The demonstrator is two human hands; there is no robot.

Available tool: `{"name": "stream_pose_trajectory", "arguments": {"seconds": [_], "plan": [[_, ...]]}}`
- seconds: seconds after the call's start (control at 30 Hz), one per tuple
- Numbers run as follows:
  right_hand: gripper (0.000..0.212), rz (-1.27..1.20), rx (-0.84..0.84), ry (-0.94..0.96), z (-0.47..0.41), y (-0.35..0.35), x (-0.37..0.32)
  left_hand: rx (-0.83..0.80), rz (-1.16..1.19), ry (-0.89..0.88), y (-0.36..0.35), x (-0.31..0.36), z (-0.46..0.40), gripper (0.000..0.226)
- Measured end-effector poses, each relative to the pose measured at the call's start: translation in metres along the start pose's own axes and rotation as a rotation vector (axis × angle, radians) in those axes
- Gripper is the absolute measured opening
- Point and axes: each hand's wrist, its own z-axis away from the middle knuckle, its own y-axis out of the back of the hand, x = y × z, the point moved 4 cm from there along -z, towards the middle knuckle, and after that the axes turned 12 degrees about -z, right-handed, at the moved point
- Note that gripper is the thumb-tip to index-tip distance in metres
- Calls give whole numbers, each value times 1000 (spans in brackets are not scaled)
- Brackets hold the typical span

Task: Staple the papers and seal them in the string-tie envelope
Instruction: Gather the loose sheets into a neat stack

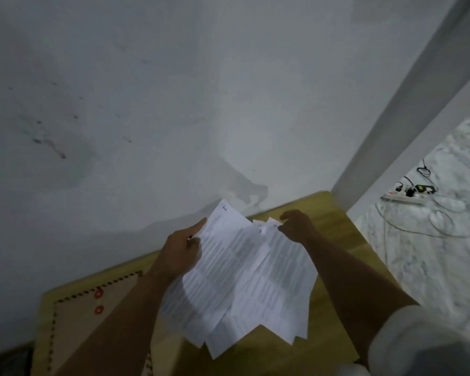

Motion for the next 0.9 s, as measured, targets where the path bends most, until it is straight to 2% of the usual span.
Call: {"name": "stream_pose_trajectory", "arguments": {"seconds": [0.17,0.33,0.6,0.7,0.8,0.9], "plan": [[66,222,-36,-11,-53,-38,35,-83,-59,52,-41,-31,-43,55],[72,347,11,-10,-71,-49,35,-103,-84,48,-50,-36,-66,56],[61,160,58,23,-72,-50,42,-127,-40,25,-51,-34,-79,56],[48,100,142,20,-68,-49,45,-122,-46,11,-49,-32,-76,55],[45,-29,241,9,-62,-42,51,-122,-69,15,-45,-29,-70,55],[32,-38,304,1,-52,-28,49,-119,-83,-6,-35,-27,-60,55]]}}
